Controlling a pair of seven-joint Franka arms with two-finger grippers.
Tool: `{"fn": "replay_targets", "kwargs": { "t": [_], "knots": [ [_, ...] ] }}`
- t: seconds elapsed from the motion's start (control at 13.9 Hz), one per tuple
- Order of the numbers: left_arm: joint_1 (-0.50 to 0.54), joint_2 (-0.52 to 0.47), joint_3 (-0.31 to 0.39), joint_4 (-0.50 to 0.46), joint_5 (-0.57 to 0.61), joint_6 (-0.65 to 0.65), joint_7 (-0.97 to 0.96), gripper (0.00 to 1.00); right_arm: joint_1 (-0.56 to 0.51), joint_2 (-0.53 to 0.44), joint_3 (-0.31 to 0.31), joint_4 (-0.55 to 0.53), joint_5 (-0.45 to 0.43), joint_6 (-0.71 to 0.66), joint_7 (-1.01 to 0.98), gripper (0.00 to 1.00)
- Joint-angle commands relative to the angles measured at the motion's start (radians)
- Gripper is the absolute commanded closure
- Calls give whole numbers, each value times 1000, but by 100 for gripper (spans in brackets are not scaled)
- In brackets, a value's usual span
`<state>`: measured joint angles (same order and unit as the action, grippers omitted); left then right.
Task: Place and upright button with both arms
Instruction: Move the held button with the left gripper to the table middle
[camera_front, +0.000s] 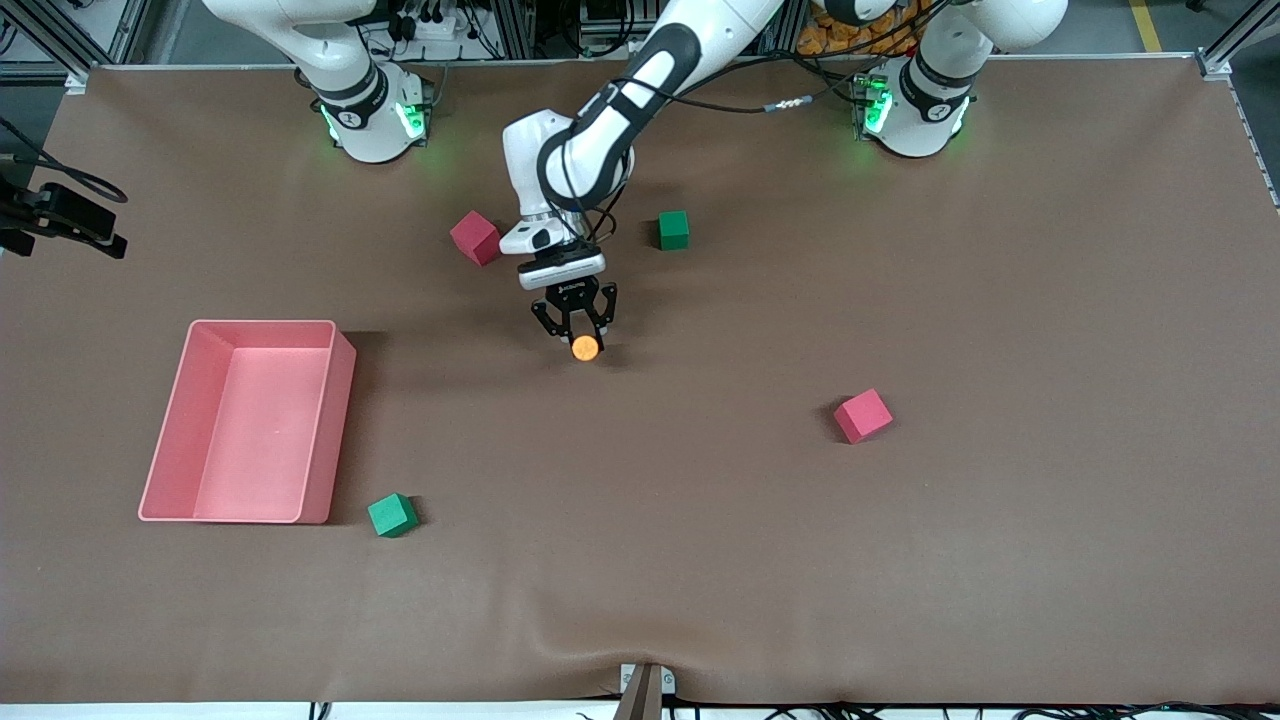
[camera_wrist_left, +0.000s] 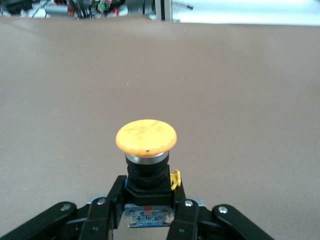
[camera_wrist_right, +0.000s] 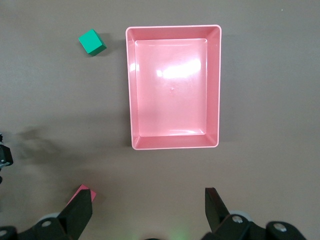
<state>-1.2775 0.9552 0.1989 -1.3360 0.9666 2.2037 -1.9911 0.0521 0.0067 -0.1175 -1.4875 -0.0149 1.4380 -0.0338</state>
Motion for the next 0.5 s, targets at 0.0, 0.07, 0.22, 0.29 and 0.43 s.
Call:
{"fn": "replay_targets", "kwargs": {
  "t": [0.0, 0.07, 0.22, 0.29, 0.43],
  "knots": [
    [-19, 58, 19, 3, 173, 11, -171, 100, -1, -8, -1, 3, 4, -8, -9, 0],
    [-25, 82, 17, 3, 228, 11, -234, 100, 0, -8, -1, 3, 4, -10, -9, 0],
    [-33, 89, 17, 0, 279, 11, -291, 94, 3, -10, -1, -2, 3, -8, -9, 0],
    [-37, 92, 10, -2, 277, 10, -293, 82, 2, -10, -1, -3, 4, -8, -9, 0],
    [-42, 94, -9, -2, 262, 1, -287, 0, 8, -11, 1, -3, 4, 1, -11, 0]
  ]
}}
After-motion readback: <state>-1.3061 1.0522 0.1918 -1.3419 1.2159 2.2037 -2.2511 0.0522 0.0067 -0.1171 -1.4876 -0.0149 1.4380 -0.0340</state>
